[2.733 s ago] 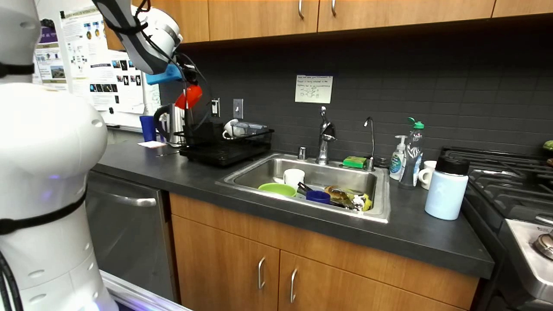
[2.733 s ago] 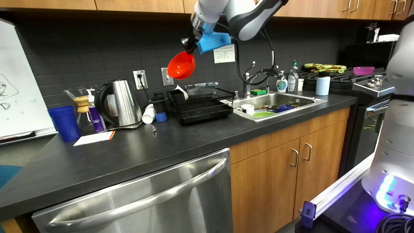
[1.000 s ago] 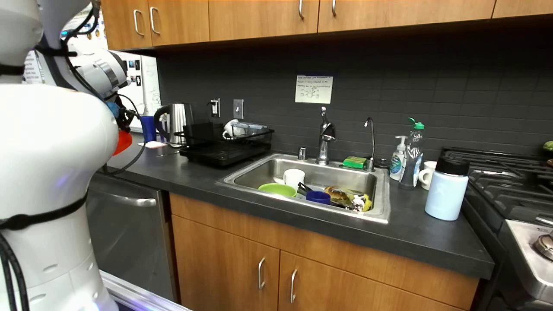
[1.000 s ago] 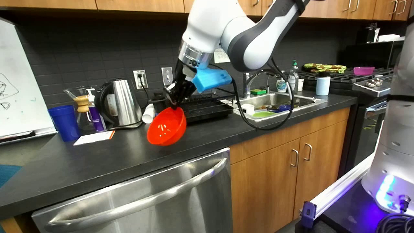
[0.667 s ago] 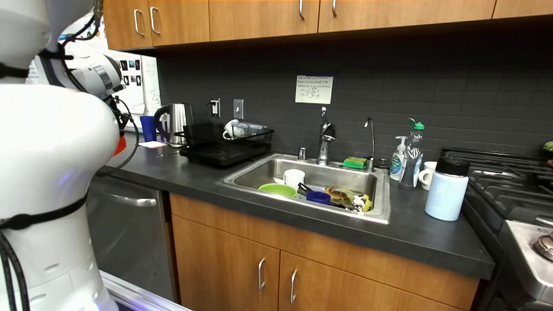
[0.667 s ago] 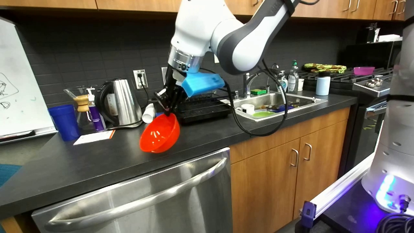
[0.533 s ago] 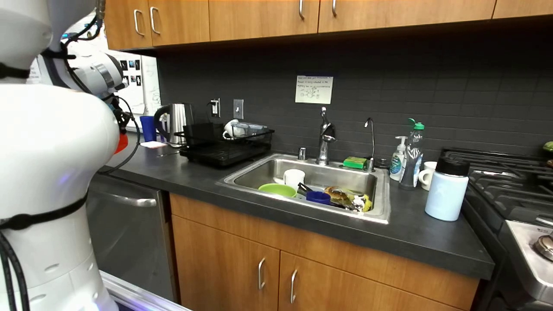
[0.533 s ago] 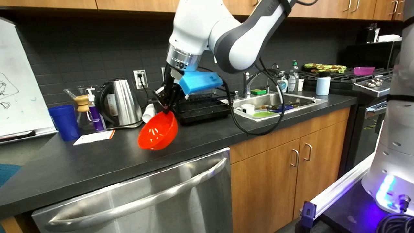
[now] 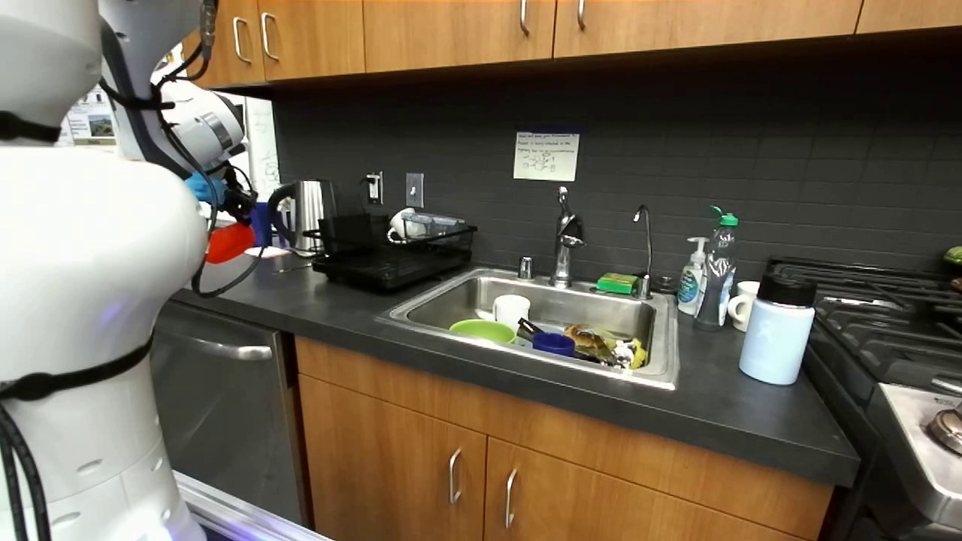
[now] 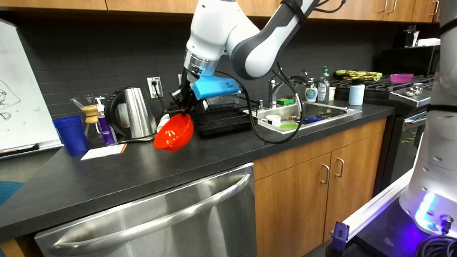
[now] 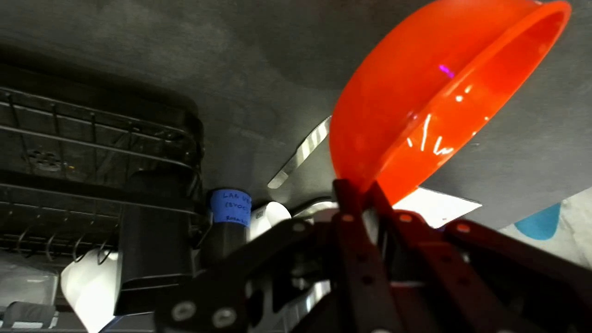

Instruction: Put the orange bowl in the black drying rack on the right, remove the orange bowl from the drying rack and put it on the counter again

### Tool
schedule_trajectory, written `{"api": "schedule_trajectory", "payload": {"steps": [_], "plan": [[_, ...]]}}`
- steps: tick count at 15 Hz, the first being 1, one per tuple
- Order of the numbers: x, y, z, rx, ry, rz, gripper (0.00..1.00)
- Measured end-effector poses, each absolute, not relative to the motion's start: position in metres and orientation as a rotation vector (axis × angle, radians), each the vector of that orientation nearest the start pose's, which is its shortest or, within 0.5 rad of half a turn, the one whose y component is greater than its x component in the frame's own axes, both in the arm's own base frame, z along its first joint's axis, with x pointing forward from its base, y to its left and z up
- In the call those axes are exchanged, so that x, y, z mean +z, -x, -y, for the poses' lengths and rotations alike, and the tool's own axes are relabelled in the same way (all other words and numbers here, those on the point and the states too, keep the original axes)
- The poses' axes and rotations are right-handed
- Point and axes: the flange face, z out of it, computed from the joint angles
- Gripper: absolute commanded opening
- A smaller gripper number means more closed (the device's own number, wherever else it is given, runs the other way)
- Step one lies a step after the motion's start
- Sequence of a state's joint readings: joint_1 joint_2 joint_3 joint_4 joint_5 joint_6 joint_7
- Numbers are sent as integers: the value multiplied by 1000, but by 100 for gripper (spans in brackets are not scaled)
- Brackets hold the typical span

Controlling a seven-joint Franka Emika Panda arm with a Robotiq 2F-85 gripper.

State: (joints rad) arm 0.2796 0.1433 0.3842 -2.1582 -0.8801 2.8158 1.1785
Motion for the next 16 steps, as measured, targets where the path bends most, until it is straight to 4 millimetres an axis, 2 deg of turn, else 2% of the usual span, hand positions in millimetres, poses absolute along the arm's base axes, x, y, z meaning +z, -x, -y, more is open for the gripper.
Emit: {"api": "schedule_trajectory", "payload": {"steps": [1, 2, 5, 12, 16], "plan": [[381, -445, -384, -968, 2841, 331, 35], [378, -449, -382, -982, 2845, 334, 35], [372, -455, -380, -1008, 2850, 364, 51], [363, -456, -382, -1006, 2859, 388, 98], [359, -462, -379, -1002, 2881, 360, 100]]}}
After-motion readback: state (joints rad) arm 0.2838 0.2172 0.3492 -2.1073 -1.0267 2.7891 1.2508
